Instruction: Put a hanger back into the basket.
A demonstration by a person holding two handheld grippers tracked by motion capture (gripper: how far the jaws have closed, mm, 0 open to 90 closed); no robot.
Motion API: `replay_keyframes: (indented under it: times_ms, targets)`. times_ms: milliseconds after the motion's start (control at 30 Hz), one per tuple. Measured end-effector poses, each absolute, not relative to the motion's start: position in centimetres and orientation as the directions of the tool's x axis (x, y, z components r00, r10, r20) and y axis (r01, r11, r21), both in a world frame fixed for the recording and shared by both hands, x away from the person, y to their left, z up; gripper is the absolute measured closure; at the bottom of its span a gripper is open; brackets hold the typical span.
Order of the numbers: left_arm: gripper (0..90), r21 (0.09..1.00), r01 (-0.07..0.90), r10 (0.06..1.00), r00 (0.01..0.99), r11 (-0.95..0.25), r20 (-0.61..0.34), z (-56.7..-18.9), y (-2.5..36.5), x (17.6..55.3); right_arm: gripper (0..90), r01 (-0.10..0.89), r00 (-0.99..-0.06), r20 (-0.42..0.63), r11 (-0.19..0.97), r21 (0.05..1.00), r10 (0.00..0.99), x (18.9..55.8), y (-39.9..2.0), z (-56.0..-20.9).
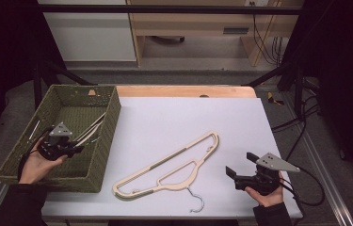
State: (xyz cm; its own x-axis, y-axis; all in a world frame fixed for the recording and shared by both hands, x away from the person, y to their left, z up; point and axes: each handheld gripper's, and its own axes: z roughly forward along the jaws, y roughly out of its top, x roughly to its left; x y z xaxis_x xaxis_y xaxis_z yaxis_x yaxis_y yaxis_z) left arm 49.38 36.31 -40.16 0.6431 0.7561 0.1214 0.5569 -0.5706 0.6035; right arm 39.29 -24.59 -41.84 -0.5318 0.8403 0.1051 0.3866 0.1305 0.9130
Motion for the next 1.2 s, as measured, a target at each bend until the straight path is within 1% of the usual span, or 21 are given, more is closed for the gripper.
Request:
replay_keyframes:
  times_ms: [200,333,367,400,533,567,633,667,700,767,800,833,933,1033,1200]
  targets:
    - [70.4,0.602,0.562,0.755,0.647,-0.568,0.108,-40.3,36.3,49.4,5.6,0.382,-0.536,0.104,0.131,0.915,0.838,39.3,-24.5,-41.8]
    - [67.2,0.610,0.552,0.750,0.652,-0.569,0.109,-39.8,36.5,49.2,5.6,0.382,-0.539,0.104,0.133,0.914,0.836,39.3,-24.3,-41.8]
    - [66.1,0.631,0.540,0.755,0.646,-0.557,0.113,-39.8,36.5,49.1,5.6,0.383,-0.542,0.105,0.134,0.914,0.834,39.2,-24.3,-41.8]
    - [64.8,0.631,0.540,0.755,0.646,-0.557,0.113,-39.8,36.5,49.1,5.6,0.383,-0.542,0.105,0.134,0.914,0.834,39.2,-24.3,-41.8]
    - [55.9,0.658,0.522,0.765,0.631,-0.543,0.130,-39.0,36.6,48.8,5.4,0.381,-0.546,0.103,0.136,0.915,0.832,39.2,-24.0,-41.7]
    - [54.0,0.693,0.504,0.780,0.611,-0.515,0.135,-38.5,36.7,48.5,5.4,0.383,-0.546,0.108,0.133,0.914,0.831,39.2,-24.0,-41.7]
    - [49.5,0.730,0.482,0.793,0.594,-0.484,0.134,-37.8,36.8,48.3,5.4,0.382,-0.549,0.110,0.132,0.915,0.828,39.1,-24.0,-41.6]
    - [46.7,0.730,0.482,0.793,0.594,-0.484,0.134,-37.8,36.8,48.3,5.4,0.379,-0.550,0.106,0.135,0.915,0.828,39.1,-23.9,-41.6]
    - [44.6,0.766,0.455,0.806,0.577,-0.454,0.134,-37.1,37.0,48.0,5.5,0.378,-0.552,0.107,0.134,0.916,0.827,39.1,-23.9,-41.6]
    - [39.4,0.807,0.429,0.820,0.560,-0.406,0.115,-36.5,37.0,47.6,5.9,0.382,-0.553,0.112,0.132,0.915,0.826,39.1,-23.8,-41.5]
    - [37.5,0.807,0.429,0.820,0.560,-0.406,0.115,-36.5,37.0,47.6,5.9,0.382,-0.553,0.112,0.132,0.915,0.826,39.1,-23.8,-41.5]
    - [35.9,0.832,0.409,0.820,0.565,-0.375,0.092,-35.9,36.9,47.2,7.1,0.374,-0.561,0.118,0.124,0.919,0.820,39.0,-23.6,-41.4]
    - [28.4,0.856,0.381,0.822,0.563,-0.350,0.085,-35.3,36.7,46.7,7.2,0.372,-0.561,0.123,0.116,0.921,0.818,38.9,-23.4,-41.3]
    - [22.4,0.898,0.345,0.824,0.565,-0.274,0.034,-34.4,36.1,46.0,7.3,0.374,-0.570,0.124,0.122,0.919,0.813,38.9,-22.8,-41.1]
    - [15.4,0.925,0.305,0.815,0.579,-0.226,0.008,-33.6,34.9,45.2,7.4,0.381,-0.576,0.126,0.129,0.916,0.807,38.9,-22.3,-41.1]
